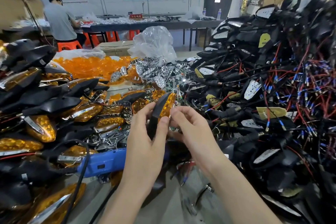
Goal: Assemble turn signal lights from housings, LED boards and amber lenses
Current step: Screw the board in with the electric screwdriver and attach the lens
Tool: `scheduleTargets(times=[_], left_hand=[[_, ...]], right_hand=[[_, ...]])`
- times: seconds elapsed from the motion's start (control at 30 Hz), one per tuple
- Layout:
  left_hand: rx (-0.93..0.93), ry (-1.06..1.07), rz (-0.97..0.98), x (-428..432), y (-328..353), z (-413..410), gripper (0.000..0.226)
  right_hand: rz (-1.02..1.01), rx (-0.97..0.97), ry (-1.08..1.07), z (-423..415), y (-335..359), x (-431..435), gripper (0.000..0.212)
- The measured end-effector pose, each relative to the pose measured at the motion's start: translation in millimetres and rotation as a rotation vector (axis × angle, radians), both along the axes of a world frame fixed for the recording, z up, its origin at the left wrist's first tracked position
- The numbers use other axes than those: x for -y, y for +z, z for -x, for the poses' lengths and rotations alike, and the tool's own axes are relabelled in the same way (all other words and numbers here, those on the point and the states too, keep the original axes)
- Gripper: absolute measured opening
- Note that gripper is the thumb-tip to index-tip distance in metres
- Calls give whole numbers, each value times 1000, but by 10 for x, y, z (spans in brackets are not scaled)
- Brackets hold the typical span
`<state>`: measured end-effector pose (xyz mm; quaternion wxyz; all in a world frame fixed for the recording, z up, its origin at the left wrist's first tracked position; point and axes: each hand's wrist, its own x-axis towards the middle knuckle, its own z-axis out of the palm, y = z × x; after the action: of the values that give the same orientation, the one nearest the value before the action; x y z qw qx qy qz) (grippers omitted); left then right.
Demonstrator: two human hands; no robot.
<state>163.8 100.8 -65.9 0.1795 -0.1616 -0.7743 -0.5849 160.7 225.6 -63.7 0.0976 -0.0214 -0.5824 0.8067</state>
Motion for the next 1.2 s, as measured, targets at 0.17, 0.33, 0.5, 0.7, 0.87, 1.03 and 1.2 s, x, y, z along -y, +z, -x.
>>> scheduleTargets(times=[0.17, 0.33, 0.5, 0.7, 0.87, 1.03, 1.2], left_hand=[[-19, 15, 20, 25, -30, 10, 44], [-56, 47, 71, 25, -41, -6, 42], [-48, 48, 71, 13, -36, -17, 40], [13, -88, -61, 11, 36, -42, 30], [83, -229, -168, -30, 117, -103, 22], [106, -267, -126, -66, 74, -123, 26], [18, -194, -22, -121, -2, -120, 31]], right_hand=[[-35, -44, 11, -12, 16, -11, 20], [-43, -53, 6, -21, 22, -17, 18], [-66, -58, 0, -12, -10, -44, 16], [32, -91, 97, -3, -14, -62, 20], [229, -27, 246, -40, 24, -27, 48], [257, -45, 178, -56, 55, 4, 32], [378, -34, 72, -28, 43, 40, 41]])
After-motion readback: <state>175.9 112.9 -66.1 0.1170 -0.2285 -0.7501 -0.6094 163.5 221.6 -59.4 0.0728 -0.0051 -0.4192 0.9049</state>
